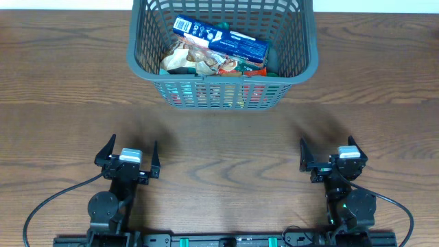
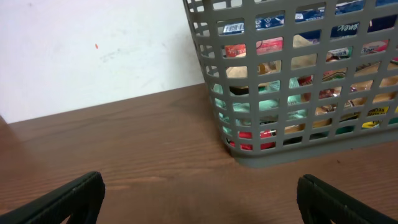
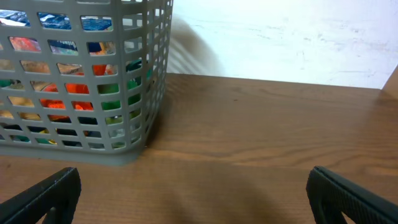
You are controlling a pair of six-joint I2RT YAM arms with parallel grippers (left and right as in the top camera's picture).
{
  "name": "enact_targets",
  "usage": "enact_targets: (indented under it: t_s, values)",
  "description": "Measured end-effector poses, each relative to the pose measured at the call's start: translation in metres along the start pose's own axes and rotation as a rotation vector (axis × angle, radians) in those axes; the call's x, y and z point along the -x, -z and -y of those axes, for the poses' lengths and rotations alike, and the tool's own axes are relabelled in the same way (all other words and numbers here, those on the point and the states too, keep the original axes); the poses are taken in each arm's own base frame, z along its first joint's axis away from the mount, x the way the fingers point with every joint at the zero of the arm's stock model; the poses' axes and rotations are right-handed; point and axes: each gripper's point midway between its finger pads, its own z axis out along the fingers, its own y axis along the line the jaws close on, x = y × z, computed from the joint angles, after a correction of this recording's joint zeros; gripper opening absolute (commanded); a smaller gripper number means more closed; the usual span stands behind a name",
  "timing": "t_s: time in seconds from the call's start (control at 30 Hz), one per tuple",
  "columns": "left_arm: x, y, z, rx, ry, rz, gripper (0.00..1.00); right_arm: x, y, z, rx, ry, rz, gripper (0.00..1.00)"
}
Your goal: Pack container
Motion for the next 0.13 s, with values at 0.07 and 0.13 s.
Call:
enact_targets:
  t_s: [0.07, 0.13]
  values:
    - [0.0, 0.0, 0.0, 0.0, 0.0, 0.0, 0.99, 0.0, 0.0, 0.0, 0.0, 0.0, 0.0, 0.99]
    - [0.0, 0.0, 0.0, 0.0, 0.0, 0.0, 0.99, 0.0, 0.0, 0.0, 0.0, 0.0, 0.0, 0.99]
